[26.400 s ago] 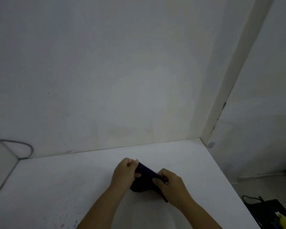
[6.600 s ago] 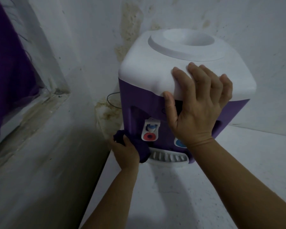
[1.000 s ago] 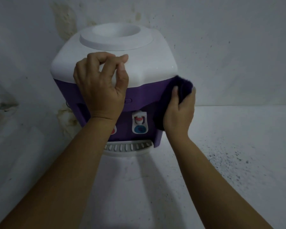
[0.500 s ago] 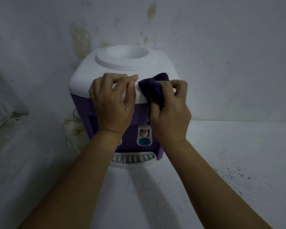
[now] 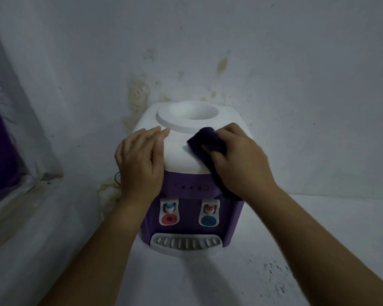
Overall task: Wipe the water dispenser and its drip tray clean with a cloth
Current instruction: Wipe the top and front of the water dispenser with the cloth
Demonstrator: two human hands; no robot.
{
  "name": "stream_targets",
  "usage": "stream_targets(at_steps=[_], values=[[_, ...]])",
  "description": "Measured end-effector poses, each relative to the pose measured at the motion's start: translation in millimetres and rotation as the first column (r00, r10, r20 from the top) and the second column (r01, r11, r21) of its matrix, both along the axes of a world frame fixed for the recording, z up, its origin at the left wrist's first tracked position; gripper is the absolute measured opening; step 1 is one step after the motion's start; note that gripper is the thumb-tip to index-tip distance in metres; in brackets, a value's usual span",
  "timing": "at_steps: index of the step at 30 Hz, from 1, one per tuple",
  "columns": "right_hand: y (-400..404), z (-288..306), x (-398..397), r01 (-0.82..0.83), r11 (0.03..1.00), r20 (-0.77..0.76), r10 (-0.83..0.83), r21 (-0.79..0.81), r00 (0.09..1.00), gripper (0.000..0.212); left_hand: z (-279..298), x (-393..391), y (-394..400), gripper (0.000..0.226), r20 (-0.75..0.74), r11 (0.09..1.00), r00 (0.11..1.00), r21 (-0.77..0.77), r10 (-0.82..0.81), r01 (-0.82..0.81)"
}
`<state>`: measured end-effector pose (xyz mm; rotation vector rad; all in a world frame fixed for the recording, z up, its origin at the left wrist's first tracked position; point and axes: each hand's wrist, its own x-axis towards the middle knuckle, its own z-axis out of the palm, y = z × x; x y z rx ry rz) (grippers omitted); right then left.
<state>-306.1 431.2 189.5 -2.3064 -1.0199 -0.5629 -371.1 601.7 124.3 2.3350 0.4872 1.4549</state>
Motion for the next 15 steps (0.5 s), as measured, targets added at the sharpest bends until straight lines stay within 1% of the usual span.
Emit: stream_targets(at_steps=[1,3,4,5,6,9,10,11,13,15], values=[[-5,5,12,0.086,0.996,-0.053,-0.087,-0.012,0.995,0.022,0,0,1,0.045,0.004,1.000,1.000,0.000,-0.012,0.012],[-10,17,34,0.273,0.960,-0.144,-0.278,-0.057,0.950,0.025,-1,1,2,0.044,0.014,0.999,0.999,-0.017,-0.029,0.029],[-7,20,39,0.322,0.944,-0.164,-0.329,-0.071,0.930,0.025,-2,2,1,0.043,0.022,0.999,0.999,-0.030,-0.032,0.032],[2,22,36,0.328,0.941,-0.141,-0.337,-0.085,0.931,0.025,-1,2,1,0.044,0.037,0.999,0.999,-0.043,-0.031,0.032],[13,21,28,0.298,0.949,-0.111,-0.308,-0.100,0.945,0.026,-2,3,0,0.044,0.046,0.998,0.999,-0.055,-0.029,0.032],[40,17,-5,0.067,0.992,-0.027,-0.070,-0.103,0.997,0.021,-2,4,-1,0.046,0.060,0.998,0.998,-0.063,-0.025,0.029],[40,16,-10,0.017,0.994,-0.019,-0.019,-0.107,1.000,0.022,-2,4,0,0.047,0.058,0.998,0.998,-0.059,-0.024,0.027],[35,17,-8,0.010,0.994,-0.038,-0.014,-0.104,0.999,0.023,-3,4,1,0.047,0.055,0.998,0.998,-0.053,-0.026,0.029],[18,18,8,0.100,0.993,-0.121,-0.108,-0.070,0.987,0.025,-3,3,2,0.046,0.050,0.998,0.998,-0.044,-0.034,0.036],[6,17,20,0.279,0.960,-0.154,-0.277,-0.015,0.948,0.024,-3,3,3,0.046,0.044,0.998,0.998,-0.046,-0.033,0.035]])
